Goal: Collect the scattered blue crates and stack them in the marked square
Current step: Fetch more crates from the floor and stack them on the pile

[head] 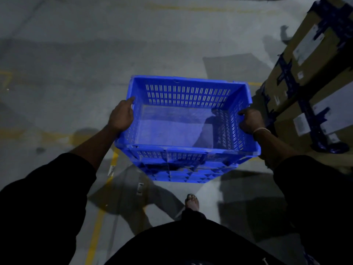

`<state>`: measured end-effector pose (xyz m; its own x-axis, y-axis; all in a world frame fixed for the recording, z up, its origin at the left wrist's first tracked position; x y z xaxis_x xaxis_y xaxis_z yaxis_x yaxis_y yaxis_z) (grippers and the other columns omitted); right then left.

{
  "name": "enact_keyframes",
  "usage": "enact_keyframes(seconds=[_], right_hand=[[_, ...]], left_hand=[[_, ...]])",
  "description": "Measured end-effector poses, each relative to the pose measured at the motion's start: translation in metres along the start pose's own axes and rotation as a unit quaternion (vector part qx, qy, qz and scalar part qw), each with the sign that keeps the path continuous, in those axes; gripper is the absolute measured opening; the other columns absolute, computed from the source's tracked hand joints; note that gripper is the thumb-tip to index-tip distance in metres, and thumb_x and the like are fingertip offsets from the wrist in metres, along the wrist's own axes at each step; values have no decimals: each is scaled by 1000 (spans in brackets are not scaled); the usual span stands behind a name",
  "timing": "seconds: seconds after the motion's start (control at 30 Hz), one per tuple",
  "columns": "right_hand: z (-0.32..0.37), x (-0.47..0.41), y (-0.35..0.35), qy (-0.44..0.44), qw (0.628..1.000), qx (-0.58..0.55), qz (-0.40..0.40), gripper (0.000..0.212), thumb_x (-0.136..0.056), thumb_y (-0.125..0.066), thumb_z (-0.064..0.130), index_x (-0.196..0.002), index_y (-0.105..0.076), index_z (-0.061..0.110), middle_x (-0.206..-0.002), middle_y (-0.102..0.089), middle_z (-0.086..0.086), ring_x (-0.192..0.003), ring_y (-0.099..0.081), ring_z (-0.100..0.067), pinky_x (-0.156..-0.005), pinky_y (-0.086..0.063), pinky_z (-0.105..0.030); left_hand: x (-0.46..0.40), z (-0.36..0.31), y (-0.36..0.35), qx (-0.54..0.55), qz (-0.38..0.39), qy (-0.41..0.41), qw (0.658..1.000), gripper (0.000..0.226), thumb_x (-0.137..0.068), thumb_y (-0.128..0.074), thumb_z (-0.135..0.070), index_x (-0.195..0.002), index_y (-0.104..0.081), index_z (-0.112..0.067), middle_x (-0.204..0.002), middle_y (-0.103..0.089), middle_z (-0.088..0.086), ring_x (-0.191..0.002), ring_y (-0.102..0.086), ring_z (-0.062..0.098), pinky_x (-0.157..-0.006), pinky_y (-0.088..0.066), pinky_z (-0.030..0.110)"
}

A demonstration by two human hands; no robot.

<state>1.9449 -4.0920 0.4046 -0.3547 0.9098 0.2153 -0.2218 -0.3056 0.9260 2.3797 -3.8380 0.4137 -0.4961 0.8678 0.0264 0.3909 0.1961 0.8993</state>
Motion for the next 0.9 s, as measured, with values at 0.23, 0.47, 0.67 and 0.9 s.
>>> enact_keyframes(seconds=[0.23,0.47,0.67,0.9], right_hand=[[0,7,2,6,999,28,28,56,-78,-70,8,-133,-60,7,-131,-59,-26,-119,-57,-41,-102,-44,-41],[-2,42,2,26,998,51,12,69,-77,-72,15,-142,-50,15,-132,-53,-30,-117,-55,-45,-95,-48,-48],[4,48,2,39,995,83,-39,64,-74,-68,6,-137,-56,10,-118,-61,-32,-105,-61,-47,-87,-53,-51],[5,51,2,20,995,91,-27,65,-74,-66,7,-137,-56,14,-118,-64,-29,-108,-62,-44,-92,-53,-50]], left_hand=[[6,-4,-4,-9,38,-9,999,61,-97,-45,-7,-156,-30,-9,-130,-50,33,-114,-55,49,-95,-44,49],[24,-7,-11,-37,73,-10,997,84,-91,-62,-26,-157,-14,-5,-163,-3,27,-146,-15,51,-116,-24,54],[16,-17,-9,-59,41,-18,997,80,-92,-58,-16,-158,-13,-4,-164,-3,25,-146,-18,49,-114,-30,55],[35,-22,-11,-142,76,-45,986,106,-84,-71,-42,-160,-4,-9,-165,12,23,-147,-13,47,-106,-33,63]])
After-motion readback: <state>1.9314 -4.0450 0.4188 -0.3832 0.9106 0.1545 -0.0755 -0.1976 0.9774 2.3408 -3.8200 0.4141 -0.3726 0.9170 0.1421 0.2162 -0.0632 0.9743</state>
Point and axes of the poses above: each hand's wrist, its own x-axis away from the middle knuckle, its own y-axis out of the back of the hand, z = x × y, the point moved 5 cm from there along -x, towards the middle knuckle
